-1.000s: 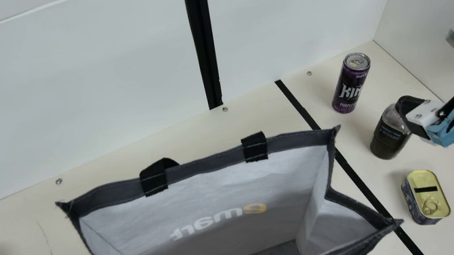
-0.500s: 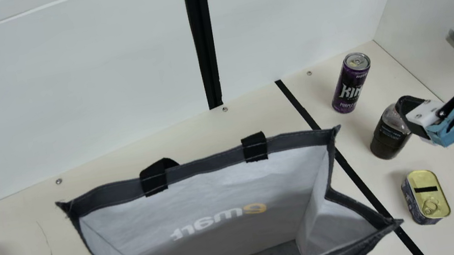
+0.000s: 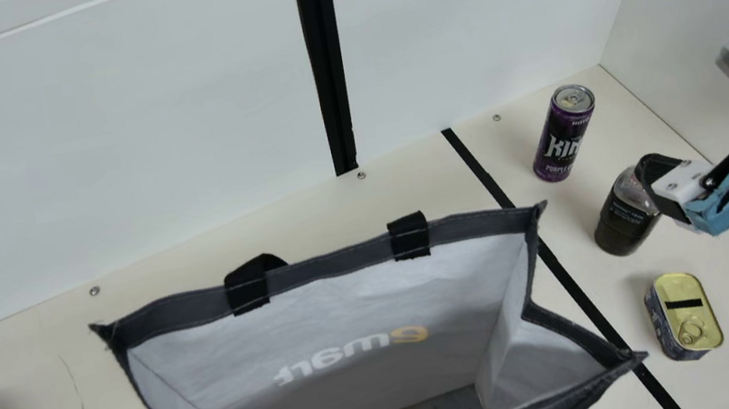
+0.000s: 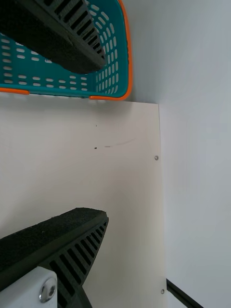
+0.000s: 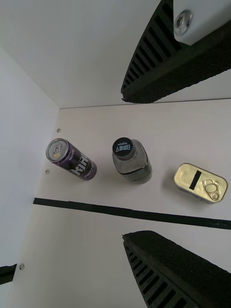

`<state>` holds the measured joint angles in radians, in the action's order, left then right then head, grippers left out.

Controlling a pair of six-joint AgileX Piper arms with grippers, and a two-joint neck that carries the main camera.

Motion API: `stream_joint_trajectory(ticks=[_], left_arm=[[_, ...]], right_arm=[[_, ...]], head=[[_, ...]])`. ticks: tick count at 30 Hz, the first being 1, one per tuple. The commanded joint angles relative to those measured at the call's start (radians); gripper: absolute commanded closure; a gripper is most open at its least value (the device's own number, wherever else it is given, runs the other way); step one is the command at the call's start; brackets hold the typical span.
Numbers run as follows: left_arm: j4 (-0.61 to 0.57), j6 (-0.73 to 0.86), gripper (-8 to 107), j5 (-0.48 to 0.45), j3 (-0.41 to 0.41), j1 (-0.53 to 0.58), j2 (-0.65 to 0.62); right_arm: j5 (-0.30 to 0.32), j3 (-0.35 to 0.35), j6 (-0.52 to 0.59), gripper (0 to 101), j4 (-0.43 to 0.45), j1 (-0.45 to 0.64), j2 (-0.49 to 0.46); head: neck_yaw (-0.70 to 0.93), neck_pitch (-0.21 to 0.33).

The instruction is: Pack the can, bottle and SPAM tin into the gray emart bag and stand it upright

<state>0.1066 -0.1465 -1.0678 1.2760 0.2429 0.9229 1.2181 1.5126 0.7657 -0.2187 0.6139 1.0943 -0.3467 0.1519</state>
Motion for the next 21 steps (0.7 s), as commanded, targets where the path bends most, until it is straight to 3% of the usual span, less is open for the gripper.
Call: stream_joint_trajectory(ticks=[1, 21], left_arm=[[0.019, -0.017, 9, 0.002, 0.017, 0.020, 0.014], [0.024, 0.051, 9, 0.004, 0.219, 0.069, 0.144]], right_arm=[[0.000, 0.000, 0.000, 6, 0.000, 0.000, 0.000], [0.000, 0.000, 0.000, 6, 0.000, 0.000, 0.000]], head=[[-0.002, 0.023], [-0.002, 0.023]])
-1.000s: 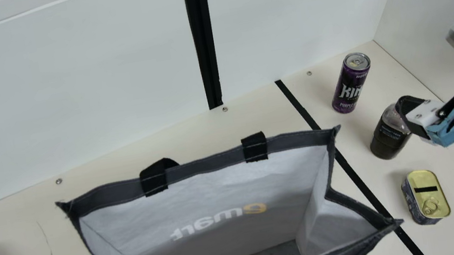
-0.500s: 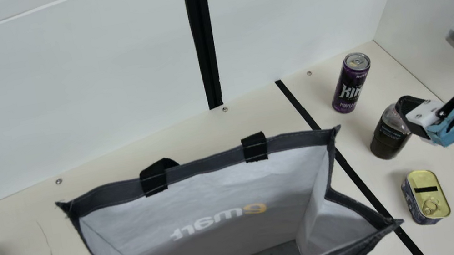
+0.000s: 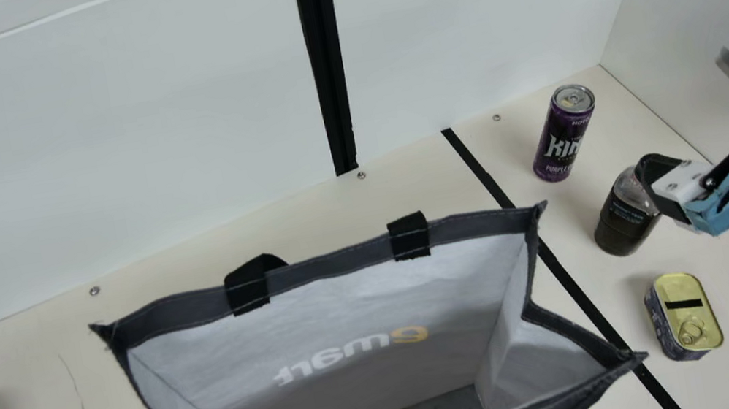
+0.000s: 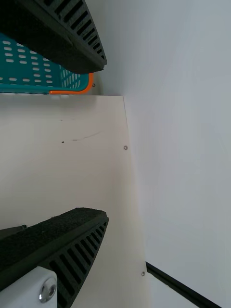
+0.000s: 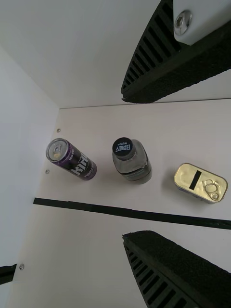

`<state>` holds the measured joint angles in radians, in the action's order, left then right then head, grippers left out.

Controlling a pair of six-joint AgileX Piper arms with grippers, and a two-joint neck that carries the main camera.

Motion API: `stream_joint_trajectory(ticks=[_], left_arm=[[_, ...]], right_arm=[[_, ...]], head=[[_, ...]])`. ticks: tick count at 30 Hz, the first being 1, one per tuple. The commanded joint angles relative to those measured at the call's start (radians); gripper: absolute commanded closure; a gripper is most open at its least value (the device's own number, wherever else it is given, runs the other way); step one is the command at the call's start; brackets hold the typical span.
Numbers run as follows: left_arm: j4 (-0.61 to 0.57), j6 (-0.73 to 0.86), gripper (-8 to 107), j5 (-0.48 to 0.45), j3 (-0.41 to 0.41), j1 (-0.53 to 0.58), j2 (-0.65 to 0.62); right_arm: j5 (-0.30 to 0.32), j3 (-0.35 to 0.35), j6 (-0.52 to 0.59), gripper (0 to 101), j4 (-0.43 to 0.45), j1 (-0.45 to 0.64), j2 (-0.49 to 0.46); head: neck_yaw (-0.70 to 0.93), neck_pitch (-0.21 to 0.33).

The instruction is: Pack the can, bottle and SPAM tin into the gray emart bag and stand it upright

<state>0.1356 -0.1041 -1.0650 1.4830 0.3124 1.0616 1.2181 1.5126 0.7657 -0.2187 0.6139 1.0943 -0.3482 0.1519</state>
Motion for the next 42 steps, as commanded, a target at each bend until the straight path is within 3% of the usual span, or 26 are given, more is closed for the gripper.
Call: stream_joint_trajectory(ticks=[1, 19, 42], left_arm=[[-0.010, 0.018, 9, 0.001, 0.022, 0.000, 0.012], [-0.152, 0.200, 9, 0.009, 0.191, -0.007, 0.123], [-0.290, 0.391, 9, -0.050, 0.484, 0.078, 0.292]], right_arm=[[0.000, 0.000, 0.000, 6, 0.000, 0.000, 0.000], [0.000, 0.000, 0.000, 6, 0.000, 0.000, 0.000], [0.000, 0.000, 0.000, 6, 0.000, 0.000, 0.000]], head=[[-0.001, 0.023], [-0.001, 0.023], [-0.001, 0.023]])
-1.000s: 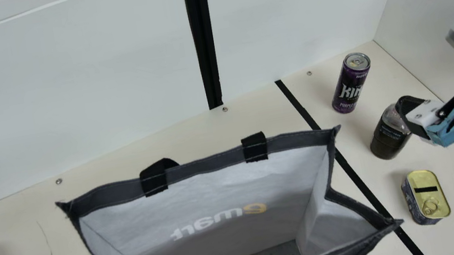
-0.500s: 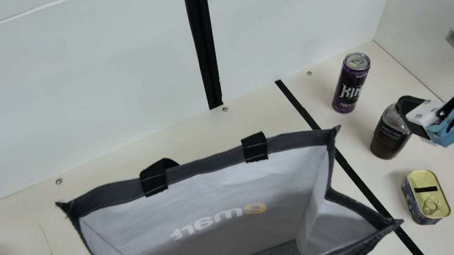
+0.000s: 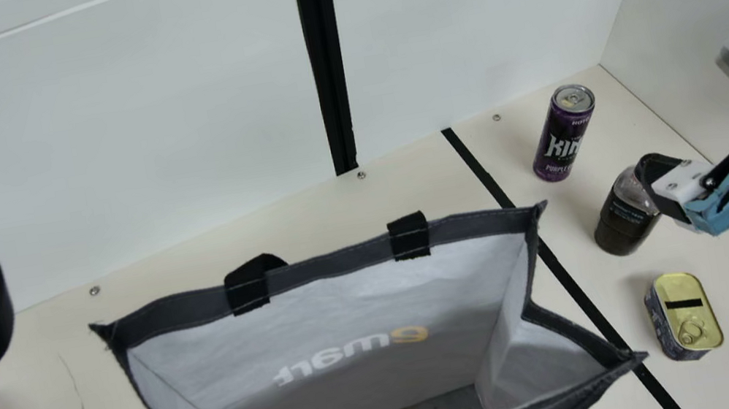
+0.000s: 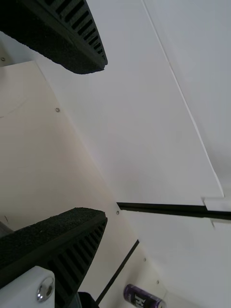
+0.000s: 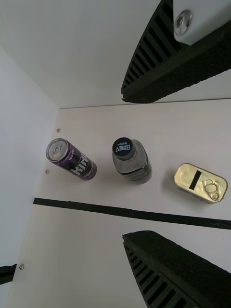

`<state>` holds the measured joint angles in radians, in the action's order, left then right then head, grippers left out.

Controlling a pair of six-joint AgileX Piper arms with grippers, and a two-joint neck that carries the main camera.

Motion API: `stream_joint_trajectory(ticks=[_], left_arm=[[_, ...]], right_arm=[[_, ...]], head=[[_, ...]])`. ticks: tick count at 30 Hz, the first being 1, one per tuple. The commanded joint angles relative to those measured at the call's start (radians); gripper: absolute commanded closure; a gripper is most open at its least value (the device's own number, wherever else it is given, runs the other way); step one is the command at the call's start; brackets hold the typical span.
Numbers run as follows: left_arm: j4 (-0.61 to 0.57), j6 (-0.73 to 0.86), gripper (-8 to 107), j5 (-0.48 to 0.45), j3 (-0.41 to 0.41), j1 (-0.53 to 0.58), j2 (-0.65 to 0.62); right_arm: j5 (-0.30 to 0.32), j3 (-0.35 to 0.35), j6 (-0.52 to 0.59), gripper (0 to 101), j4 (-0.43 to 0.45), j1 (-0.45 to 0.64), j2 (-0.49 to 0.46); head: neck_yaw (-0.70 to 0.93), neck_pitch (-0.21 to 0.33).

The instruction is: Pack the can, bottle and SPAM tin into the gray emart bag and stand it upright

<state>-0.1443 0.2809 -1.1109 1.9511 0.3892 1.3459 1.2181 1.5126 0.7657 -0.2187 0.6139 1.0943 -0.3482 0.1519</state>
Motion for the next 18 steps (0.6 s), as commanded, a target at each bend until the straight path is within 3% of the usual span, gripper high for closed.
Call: stream_joint_trajectory(ticks=[1, 15, 18], left_arm=[[-0.020, 0.014, 9, -0.008, 0.027, 0.004, 0.015], [-0.144, 0.113, 9, -0.109, 0.203, 0.045, 0.123], [-0.157, 0.128, 9, -0.109, 0.206, 0.066, 0.133]], right_arm=[[0.000, 0.000, 0.000, 6, 0.000, 0.000, 0.000], [0.000, 0.000, 0.000, 6, 0.000, 0.000, 0.000], [0.000, 0.000, 0.000, 6, 0.000, 0.000, 0.000]], head=[[-0.001, 0.023], [-0.001, 0.023], [-0.001, 0.023]])
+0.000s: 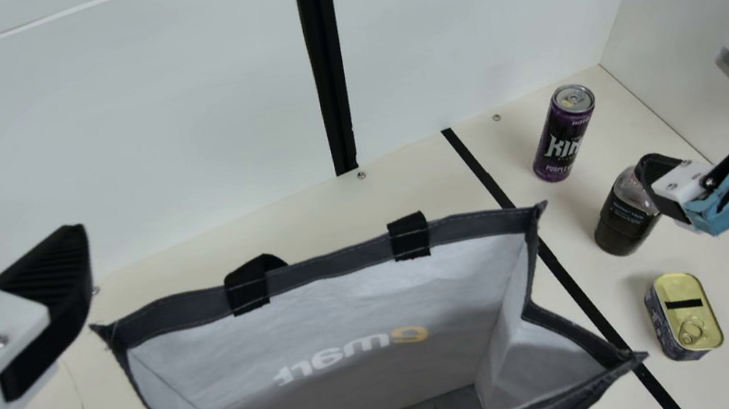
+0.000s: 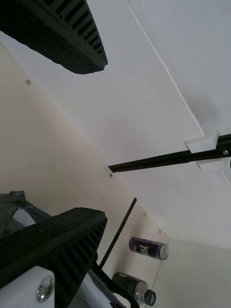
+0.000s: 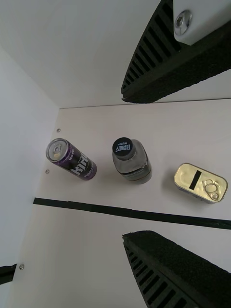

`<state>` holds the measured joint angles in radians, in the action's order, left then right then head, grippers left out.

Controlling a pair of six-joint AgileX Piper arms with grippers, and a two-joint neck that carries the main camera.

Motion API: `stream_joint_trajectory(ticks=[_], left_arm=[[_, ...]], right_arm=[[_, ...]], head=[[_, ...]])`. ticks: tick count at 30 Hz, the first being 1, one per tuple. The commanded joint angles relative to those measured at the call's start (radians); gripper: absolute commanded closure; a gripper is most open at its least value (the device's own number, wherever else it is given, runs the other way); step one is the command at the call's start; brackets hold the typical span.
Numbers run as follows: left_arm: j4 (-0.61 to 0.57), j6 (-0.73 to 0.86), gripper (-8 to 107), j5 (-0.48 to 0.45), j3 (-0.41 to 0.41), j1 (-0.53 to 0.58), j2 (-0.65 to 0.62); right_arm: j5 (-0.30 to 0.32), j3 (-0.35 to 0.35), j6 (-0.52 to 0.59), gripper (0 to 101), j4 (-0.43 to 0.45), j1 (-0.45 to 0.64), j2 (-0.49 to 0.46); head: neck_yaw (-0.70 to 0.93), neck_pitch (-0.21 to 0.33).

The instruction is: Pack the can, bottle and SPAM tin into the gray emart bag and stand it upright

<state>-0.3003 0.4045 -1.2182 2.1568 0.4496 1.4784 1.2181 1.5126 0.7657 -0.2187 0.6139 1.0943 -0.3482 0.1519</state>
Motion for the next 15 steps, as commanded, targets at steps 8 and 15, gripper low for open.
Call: stream_joint_trajectory(ticks=[8, 15], left_arm=[[-0.032, 0.038, 9, -0.002, -0.012, 0.072, 0.011], [-0.031, 0.060, 9, -0.002, -0.024, 0.140, 0.014]], right_arm=[[0.000, 0.000, 0.000, 6, 0.000, 0.000, 0.000], [0.000, 0.000, 0.000, 6, 0.000, 0.000, 0.000]], head=[[-0.001, 0.023], [-0.001, 0.023]])
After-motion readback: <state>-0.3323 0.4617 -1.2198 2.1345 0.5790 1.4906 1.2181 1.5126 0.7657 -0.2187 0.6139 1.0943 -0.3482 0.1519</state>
